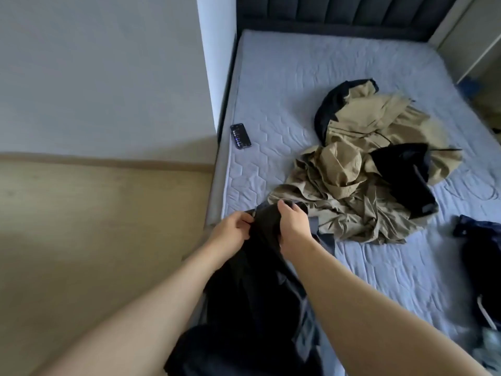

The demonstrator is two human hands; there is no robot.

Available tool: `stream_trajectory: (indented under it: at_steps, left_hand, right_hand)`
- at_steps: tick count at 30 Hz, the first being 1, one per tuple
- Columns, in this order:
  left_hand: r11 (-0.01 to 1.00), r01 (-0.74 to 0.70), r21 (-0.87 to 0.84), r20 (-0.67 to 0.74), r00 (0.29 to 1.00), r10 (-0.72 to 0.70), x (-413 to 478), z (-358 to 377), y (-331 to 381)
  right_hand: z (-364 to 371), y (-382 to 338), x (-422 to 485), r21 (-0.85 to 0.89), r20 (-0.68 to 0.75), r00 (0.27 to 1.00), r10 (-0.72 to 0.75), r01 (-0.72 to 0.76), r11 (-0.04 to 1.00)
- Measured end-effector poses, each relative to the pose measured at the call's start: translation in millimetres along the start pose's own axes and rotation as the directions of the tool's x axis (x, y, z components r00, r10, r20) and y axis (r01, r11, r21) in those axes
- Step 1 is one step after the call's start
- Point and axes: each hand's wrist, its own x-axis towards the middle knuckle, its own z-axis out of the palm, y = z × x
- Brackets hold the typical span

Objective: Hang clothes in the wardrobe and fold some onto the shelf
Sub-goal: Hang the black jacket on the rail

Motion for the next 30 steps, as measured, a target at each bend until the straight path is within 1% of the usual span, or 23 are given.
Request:
stream_trajectory:
  at_steps: [3,5,7,9,11,12,14,16,17,19,20,21,22,23,24,26,27,28,30]
  left_hand:
    - [0.988,-0.105,-0.109,-0.015,0.994,0.104,-19.6,-34.4,40.4]
    - [0.971,-0.183,-0.151,0.027,0.982,0.189,-37.1,-58.3,70.2]
    - [0.948,-0.251,-0.194,0.063,0.962,0.267,-55.5,-81.6,99.3]
    - [0.926,-0.334,-0.178,0.095,0.930,0.354,-74.2,-103.6,125.5]
    - [0.907,-0.408,-0.101,0.107,0.902,0.418,-91.8,-122.8,150.7]
    - [0.895,-0.443,-0.056,0.083,0.891,0.447,-98.6,-128.8,161.3]
    - [0.852,-0.520,0.063,-0.038,0.852,0.522,-112.0,-142.6,181.2]
    - [0.810,-0.533,0.243,-0.184,0.795,0.579,-122.7,-156.4,200.3]
    - [0.795,-0.494,0.352,-0.241,0.773,0.587,-126.9,-163.9,209.3]
    - [0.750,-0.349,0.561,-0.365,0.709,0.603,-138.3,-183.3,227.6]
    - [0.722,-0.267,0.638,-0.435,0.649,0.625,-145.0,-193.4,235.4]
    - [0.705,-0.212,0.677,-0.487,0.589,0.645,-151.6,-202.0,241.6]
    - [0.704,-0.194,0.683,-0.521,0.545,0.657,-158.9,-210.7,248.6]
    - [0.712,-0.191,0.676,-0.534,0.538,0.652,-164.8,-218.5,255.7]
    - [0.734,-0.201,0.649,-0.541,0.557,0.630,-171.4,-226.8,263.0]
    - [0.818,-0.258,0.513,-0.566,0.615,0.549,-182.0,-243.8,278.6]
    - [0.850,-0.303,0.431,-0.586,0.622,0.519,-189.0,-253.3,286.3]
    - [0.858,-0.353,0.374,-0.594,0.619,0.514,-195.8,-262.2,294.0]
    - [0.846,-0.445,0.294,-0.596,0.606,0.527,-208.5,-276.3,308.5]
  right_hand:
    - [23.8,-52.7,-30.7,0.066,0.012,0.994,-0.111,0.110,0.992]
    - [38.7,-84.3,-53.4,0.135,0.015,0.989,-0.150,0.146,0.980]
    - [53.8,-111.1,-76.6,0.166,0.016,0.980,-0.200,0.195,0.967]
    - [69.9,-136.8,-104.1,0.215,0.032,0.965,-0.259,0.247,0.945]
    - [85.8,-161.4,-131.6,0.257,0.049,0.952,-0.302,0.280,0.925]
    - [92.4,-172.1,-142.8,0.278,0.062,0.944,-0.323,0.294,0.914]
    - [105.6,-193.5,-170.6,0.313,0.089,0.922,-0.376,0.333,0.890]
    - [115.5,-211.5,-195.7,0.304,0.109,0.894,-0.435,0.387,0.871]
    - [119.0,-218.5,-206.0,0.302,0.122,0.877,-0.465,0.414,0.859]
    - [125.5,-232.0,-226.3,0.319,0.153,0.843,-0.515,0.451,0.833]
    - [129.3,-239.1,-234.9,0.327,0.169,0.826,-0.538,0.468,0.821]
    - [132.9,-245.2,-242.6,0.339,0.181,0.810,-0.558,0.481,0.808]
    - [137.2,-252.0,-252.2,0.357,0.196,0.794,-0.576,0.489,0.796]
    - [141.3,-258.6,-261.4,0.369,0.210,0.779,-0.590,0.496,0.786]
    - [146.1,-264.4,-270.4,0.374,0.225,0.766,-0.602,0.503,0.779]
    - [152.2,-274.2,-284.1,0.355,0.249,0.744,-0.620,0.525,0.773]
    - [153.9,-277.8,-289.7,0.339,0.267,0.732,-0.627,0.538,0.772]
    - [154.4,-280.4,-292.7,0.312,0.282,0.718,-0.637,0.560,0.768]
    - [153.5,-283.4,-294.7,0.179,0.299,0.685,-0.664,0.643,0.744]
